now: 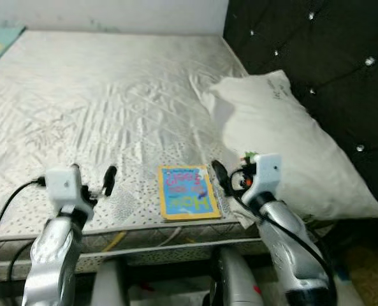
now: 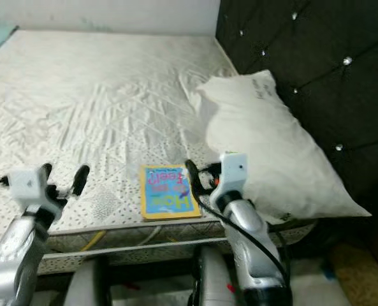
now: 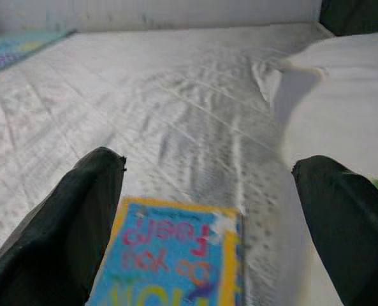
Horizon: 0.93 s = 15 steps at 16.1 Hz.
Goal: Clean up the room
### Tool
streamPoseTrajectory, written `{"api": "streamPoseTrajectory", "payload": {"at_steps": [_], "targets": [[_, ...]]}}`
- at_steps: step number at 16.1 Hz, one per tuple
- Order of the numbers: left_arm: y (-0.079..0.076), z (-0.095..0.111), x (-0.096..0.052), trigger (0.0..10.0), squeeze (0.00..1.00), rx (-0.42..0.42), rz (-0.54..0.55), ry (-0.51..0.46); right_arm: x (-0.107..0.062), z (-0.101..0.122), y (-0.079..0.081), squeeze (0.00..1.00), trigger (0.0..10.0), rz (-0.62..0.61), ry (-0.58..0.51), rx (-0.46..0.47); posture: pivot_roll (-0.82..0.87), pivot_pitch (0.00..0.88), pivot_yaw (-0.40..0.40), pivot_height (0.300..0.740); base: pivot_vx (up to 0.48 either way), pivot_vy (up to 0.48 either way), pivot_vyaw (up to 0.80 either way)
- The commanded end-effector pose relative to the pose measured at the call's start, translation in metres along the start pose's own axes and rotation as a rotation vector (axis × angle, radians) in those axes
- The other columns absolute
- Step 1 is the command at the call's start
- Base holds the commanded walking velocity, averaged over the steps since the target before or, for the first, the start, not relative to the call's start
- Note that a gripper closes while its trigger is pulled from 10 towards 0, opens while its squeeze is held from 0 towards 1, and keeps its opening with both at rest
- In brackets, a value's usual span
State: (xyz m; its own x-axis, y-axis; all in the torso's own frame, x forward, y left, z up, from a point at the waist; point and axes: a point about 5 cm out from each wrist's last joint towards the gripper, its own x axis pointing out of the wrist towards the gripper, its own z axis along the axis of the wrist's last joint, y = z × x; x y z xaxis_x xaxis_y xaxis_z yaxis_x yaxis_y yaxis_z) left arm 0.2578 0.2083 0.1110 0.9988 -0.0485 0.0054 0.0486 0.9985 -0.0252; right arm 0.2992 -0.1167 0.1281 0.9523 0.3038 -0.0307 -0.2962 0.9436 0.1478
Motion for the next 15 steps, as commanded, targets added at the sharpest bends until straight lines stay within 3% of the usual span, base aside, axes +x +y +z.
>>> {"api": "streamPoseTrajectory", "payload": {"at_steps": [1,4,5,7,11,15], "targets": [[-0.007,0.002,-0.007,10.0,1.0,0.028,-0.004,-0.004,0.005,0.001,-0.006,0.0,10.0,-0.038,-0.019,0.03,-0.03,0.0,-0.044,0.562,0.0,0.0,0.0],[-0.005,0.001,-0.006,10.0,1.0,0.016,0.039,-0.017,0.012,0.004,-0.006,0.0,10.0,-0.036,-0.042,0.065,-0.03,0.0,-0.041,0.562,0.0,0.0,0.0],[-0.002,0.002,-0.005,10.0,0.0,0.002,0.072,-0.022,0.014,0.007,-0.005,0.0,10.0,-0.022,-0.058,0.076,-0.03,0.0,-0.041,0.562,0.0,0.0,0.0],[0.004,0.002,-0.004,10.0,0.0,-0.017,0.116,-0.024,0.019,0.016,-0.004,0.0,10.0,-0.007,-0.093,0.096,-0.02,0.0,-0.044,0.571,0.0,0.0,0.0],[0.002,0.005,0.002,10.0,0.0,-0.017,0.101,-0.026,0.029,0.024,-0.003,0.0,10.0,0.005,-0.126,0.094,-0.01,0.0,-0.024,0.614,0.0,0.0,0.0],[0.0,0.008,0.004,10.0,0.0,-0.011,0.083,-0.027,0.029,0.028,-0.002,0.0,10.0,0.005,-0.151,0.085,-0.02,0.0,-0.004,0.647,0.0,0.0,0.0]]}}
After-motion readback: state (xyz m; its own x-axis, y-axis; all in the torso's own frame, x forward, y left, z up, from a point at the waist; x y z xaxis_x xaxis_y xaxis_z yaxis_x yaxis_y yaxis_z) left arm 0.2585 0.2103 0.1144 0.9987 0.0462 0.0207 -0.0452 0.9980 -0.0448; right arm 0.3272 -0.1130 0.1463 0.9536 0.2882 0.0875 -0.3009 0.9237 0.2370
